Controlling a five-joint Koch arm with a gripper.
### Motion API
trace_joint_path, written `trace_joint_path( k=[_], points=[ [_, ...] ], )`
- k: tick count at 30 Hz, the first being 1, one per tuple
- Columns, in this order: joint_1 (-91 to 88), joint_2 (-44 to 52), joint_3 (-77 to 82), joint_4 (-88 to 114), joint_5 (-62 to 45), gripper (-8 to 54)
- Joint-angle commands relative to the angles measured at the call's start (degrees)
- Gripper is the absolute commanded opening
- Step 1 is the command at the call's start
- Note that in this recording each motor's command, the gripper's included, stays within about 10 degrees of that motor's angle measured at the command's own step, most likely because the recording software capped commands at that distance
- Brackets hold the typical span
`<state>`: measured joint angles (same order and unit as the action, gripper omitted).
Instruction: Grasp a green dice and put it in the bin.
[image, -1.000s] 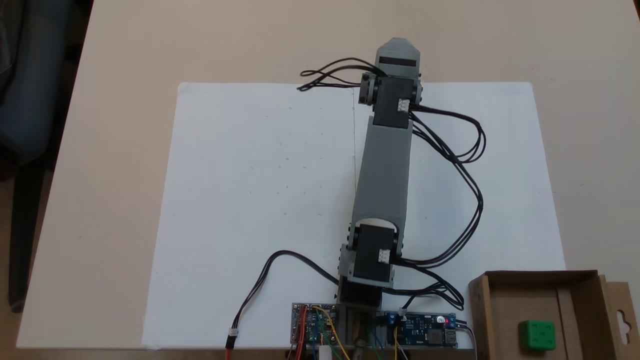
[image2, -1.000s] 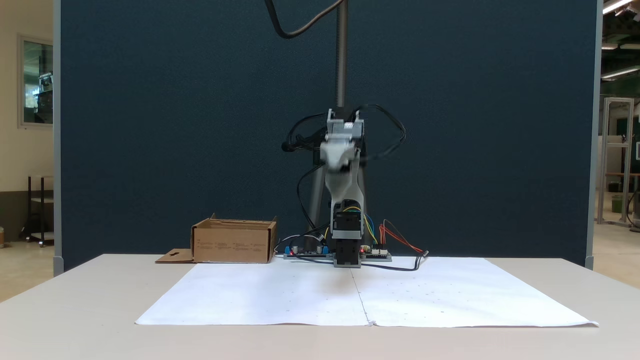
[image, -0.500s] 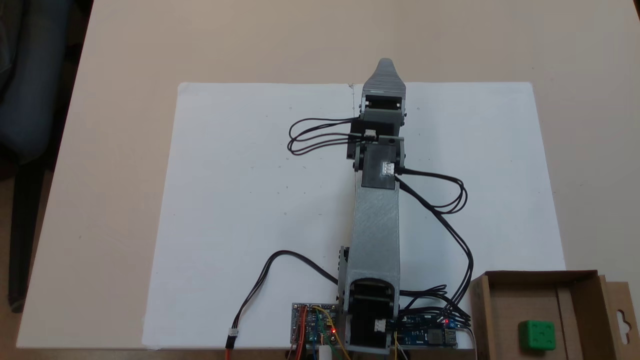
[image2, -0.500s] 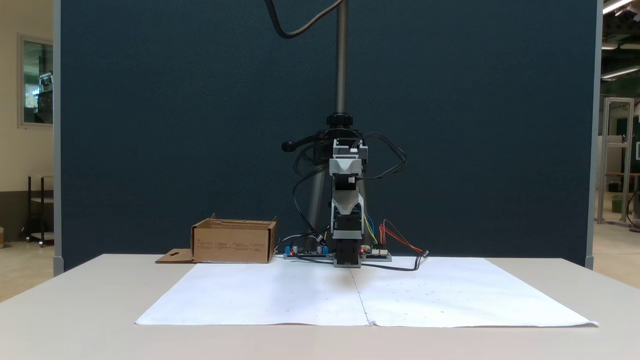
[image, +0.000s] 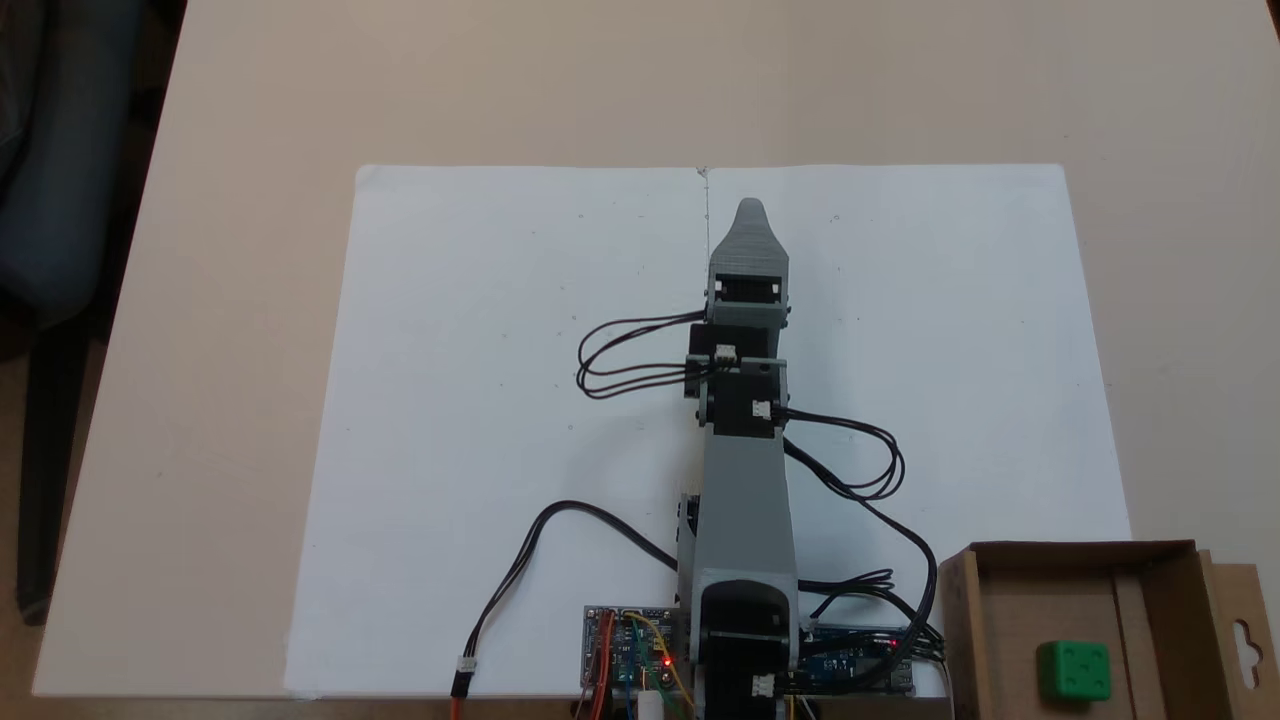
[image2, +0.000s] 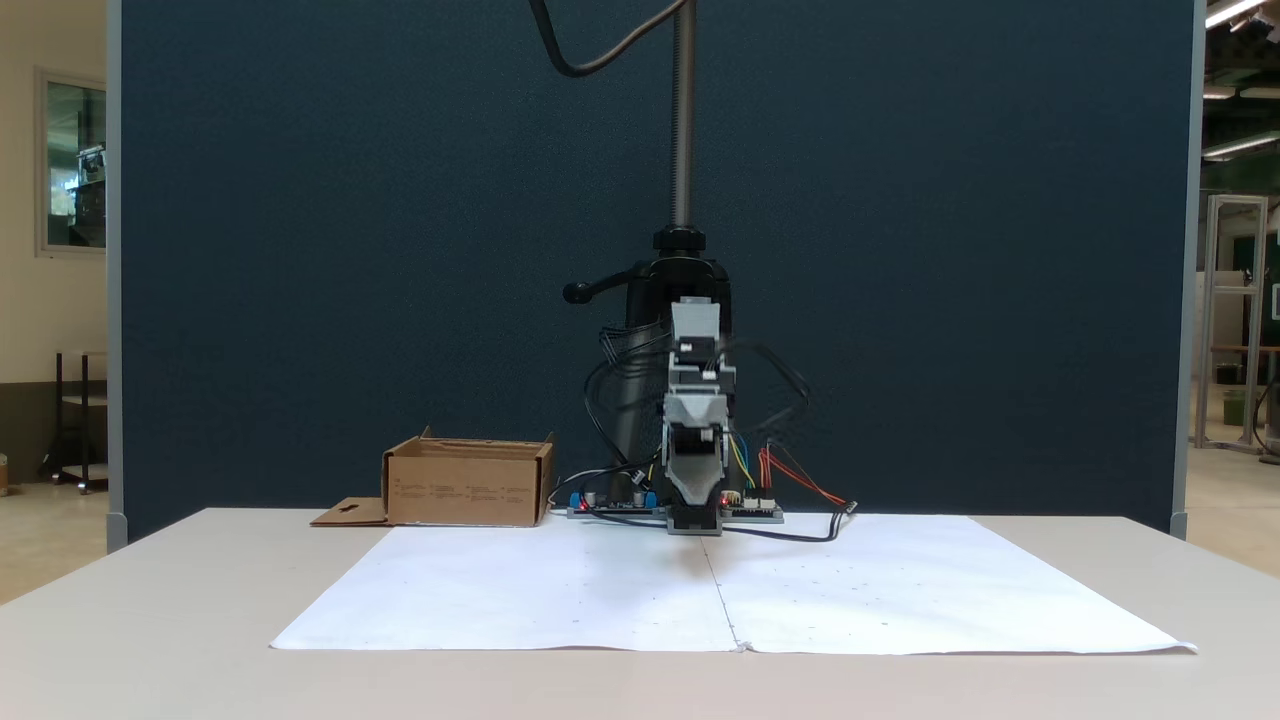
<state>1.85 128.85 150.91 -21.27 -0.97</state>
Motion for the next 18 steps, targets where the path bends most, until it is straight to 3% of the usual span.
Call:
trace_joint_path(
  k=[1, 18],
  points=[
    [-1.32, 5.54, 1.41, -9.56, 1.41, 44.6],
    [-2.64, 7.12, 28.56, -41.64, -2.29, 45.3]
  ],
)
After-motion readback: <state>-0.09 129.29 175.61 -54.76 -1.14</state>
